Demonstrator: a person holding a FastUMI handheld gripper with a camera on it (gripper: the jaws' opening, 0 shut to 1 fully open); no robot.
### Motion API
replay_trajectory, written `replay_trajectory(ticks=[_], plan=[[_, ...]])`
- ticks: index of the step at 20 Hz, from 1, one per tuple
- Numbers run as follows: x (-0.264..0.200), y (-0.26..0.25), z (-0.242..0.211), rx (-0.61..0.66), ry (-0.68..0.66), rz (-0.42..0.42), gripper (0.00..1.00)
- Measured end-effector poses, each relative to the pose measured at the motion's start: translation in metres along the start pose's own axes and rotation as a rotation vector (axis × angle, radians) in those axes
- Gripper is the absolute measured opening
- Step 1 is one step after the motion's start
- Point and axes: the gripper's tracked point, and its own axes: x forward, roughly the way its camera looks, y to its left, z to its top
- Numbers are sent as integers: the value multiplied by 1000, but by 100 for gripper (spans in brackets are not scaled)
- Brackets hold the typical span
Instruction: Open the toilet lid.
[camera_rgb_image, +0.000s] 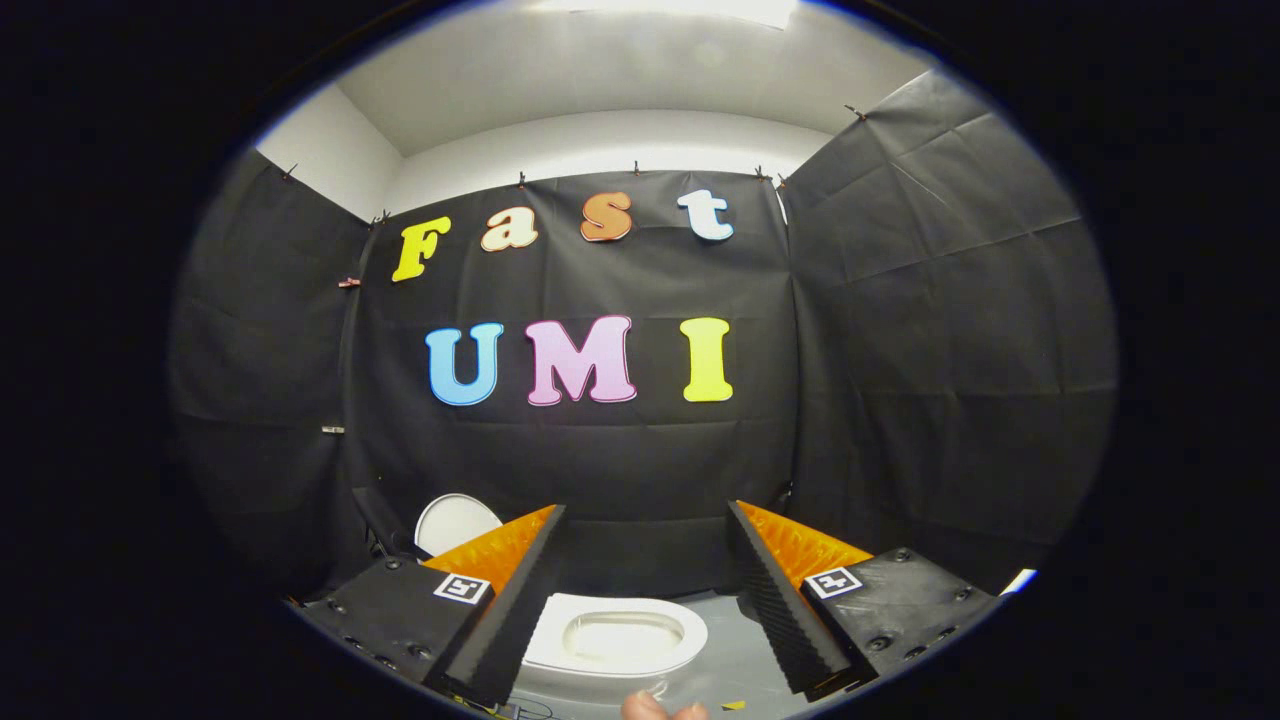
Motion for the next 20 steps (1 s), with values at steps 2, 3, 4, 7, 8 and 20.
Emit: replay_trajectory(ticks=[2,3,4,7,8,20], plan=[[1,0,0,8,6,2,98],[2,-1,-1,9,6,0,98],[2,-1,-1,10,6,-1,98],[2,0,-3,9,13,1,98],[2,0,-2,9,11,0,98],[6,-2,-11,7,42,-3,98]])
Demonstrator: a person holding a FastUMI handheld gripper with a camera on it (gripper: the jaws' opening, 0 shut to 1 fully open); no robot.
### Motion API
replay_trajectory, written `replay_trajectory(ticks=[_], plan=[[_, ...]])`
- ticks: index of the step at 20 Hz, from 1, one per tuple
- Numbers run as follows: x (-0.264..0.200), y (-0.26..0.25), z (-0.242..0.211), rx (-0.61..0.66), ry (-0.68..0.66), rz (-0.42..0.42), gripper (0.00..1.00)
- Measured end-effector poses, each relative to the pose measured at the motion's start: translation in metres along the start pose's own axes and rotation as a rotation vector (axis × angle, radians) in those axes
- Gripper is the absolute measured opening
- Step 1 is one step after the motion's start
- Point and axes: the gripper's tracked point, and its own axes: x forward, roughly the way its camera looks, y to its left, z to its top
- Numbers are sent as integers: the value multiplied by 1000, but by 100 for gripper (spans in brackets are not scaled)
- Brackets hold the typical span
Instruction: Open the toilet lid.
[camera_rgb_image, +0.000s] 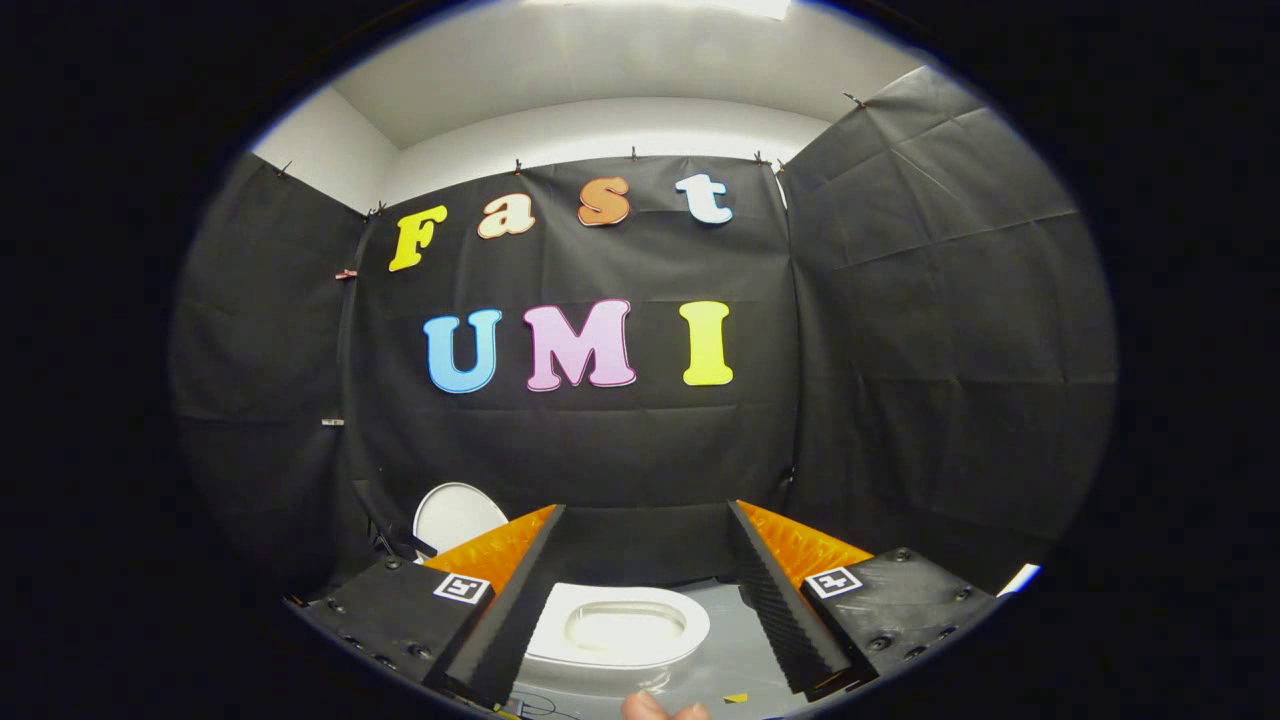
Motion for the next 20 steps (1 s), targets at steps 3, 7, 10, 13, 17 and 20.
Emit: replay_trajectory(ticks=[3,7,10,13,17,20], plan=[[0,0,0,6,-1,-1,98],[-2,-2,7,6,-20,-4,98],[-3,-6,9,9,-28,-13,98],[-3,-5,7,11,-21,-14,98],[-2,-2,5,9,-15,-7,98],[-2,-3,4,-11,-11,-11,98]])
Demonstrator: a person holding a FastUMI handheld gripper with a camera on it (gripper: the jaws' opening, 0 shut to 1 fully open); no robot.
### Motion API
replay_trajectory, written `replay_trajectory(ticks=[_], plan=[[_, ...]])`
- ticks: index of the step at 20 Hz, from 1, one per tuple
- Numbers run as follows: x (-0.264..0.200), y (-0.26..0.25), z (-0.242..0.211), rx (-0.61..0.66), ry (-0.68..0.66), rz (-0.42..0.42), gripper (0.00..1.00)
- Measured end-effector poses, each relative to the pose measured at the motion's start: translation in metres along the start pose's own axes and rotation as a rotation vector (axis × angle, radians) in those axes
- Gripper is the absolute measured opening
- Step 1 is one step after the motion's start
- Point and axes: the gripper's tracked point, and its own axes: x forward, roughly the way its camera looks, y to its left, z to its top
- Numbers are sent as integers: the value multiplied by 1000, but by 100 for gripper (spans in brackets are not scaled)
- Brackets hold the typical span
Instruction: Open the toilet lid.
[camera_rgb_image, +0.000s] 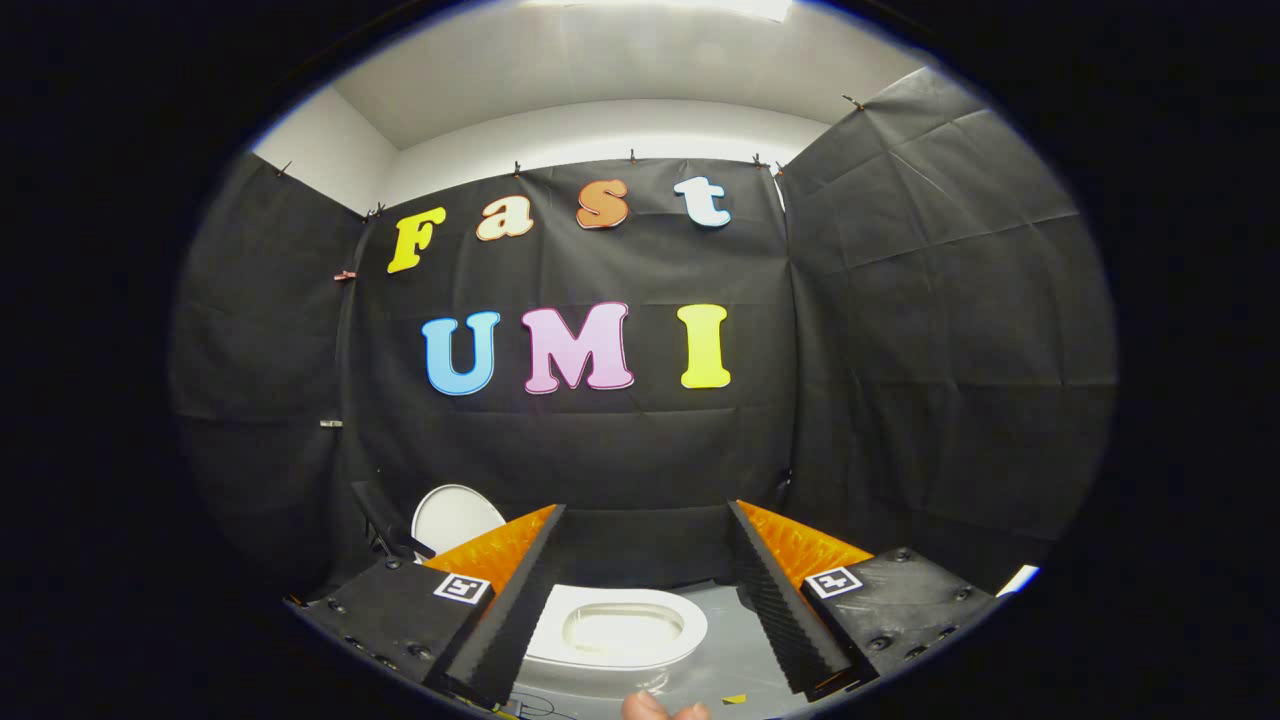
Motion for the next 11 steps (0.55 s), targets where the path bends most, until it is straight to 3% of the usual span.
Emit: replay_trajectory(ticks=[11], plan=[[3,-2,-1,6,8,-11,98]])
